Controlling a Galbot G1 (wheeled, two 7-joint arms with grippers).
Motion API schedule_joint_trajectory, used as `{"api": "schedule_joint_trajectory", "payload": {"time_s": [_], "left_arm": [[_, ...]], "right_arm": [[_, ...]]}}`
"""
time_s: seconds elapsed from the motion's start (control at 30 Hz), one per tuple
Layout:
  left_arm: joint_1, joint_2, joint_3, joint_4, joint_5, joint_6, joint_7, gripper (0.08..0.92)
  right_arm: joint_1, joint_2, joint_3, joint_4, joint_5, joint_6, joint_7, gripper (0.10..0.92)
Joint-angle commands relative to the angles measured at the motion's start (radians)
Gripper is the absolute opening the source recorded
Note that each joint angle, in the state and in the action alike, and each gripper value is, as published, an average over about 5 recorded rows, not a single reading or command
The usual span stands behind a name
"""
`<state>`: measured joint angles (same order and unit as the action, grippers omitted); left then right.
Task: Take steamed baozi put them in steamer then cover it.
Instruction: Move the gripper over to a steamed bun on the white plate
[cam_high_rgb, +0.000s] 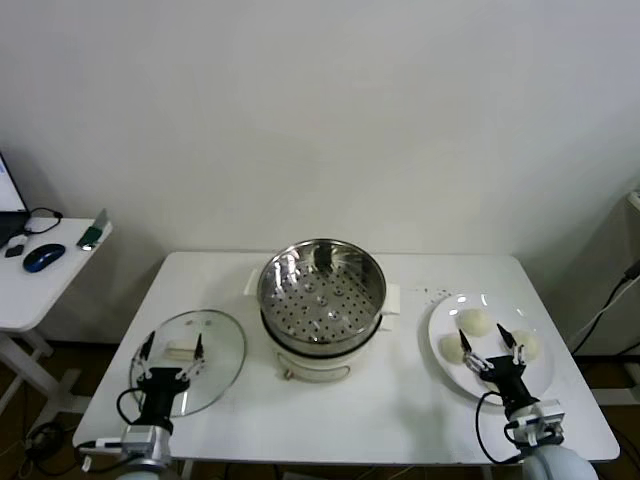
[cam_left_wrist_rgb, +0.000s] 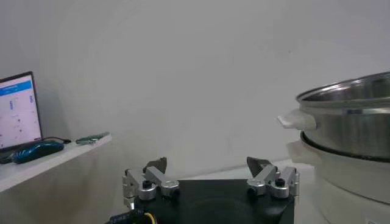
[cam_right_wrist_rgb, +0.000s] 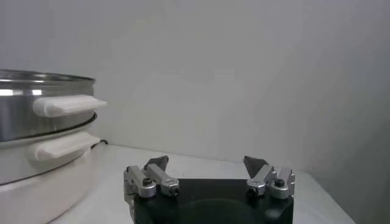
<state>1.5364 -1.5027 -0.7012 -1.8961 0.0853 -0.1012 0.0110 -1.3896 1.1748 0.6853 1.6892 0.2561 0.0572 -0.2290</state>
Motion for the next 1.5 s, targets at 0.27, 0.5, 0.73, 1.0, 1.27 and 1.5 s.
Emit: {"api": "schedule_joint_trajectory", "payload": {"time_s": [0.27,0.5,0.73,1.0,1.27,1.5], "left_arm": [[0.002,0.023,0.015,-0.059,-0.018,0.057,-0.075,0.823],[0.014,0.025,0.026,-0.062,-0.019,0.051,-0.076,0.823],[0.016,0.040,0.016,-0.050,-0.024,0.046,-0.079,0.823],[0.012,0.057,0.004,-0.050,-0.039,0.073,-0.108,0.823],[0.008,0.064,0.003,-0.044,-0.040,0.084,-0.119,0.823],[0.014,0.085,-0.011,-0.038,-0.046,0.088,-0.124,0.823]], "right_arm": [[0.299,-0.534,-0.176,-0.150,-0.146,-0.285,-0.453,0.823],[0.723,-0.699,-0.534,-0.388,-0.291,-0.176,-0.796,0.823],[1.215,-0.680,-1.071,-0.579,-0.447,-0.081,-0.926,0.823],[1.468,-0.536,-1.399,-0.766,-0.472,-0.044,-0.949,0.823],[1.519,-0.349,-1.484,-0.939,-0.505,-0.013,-0.949,0.823],[1.509,-0.274,-1.534,-1.015,-0.517,-0.001,-0.942,0.823]]}}
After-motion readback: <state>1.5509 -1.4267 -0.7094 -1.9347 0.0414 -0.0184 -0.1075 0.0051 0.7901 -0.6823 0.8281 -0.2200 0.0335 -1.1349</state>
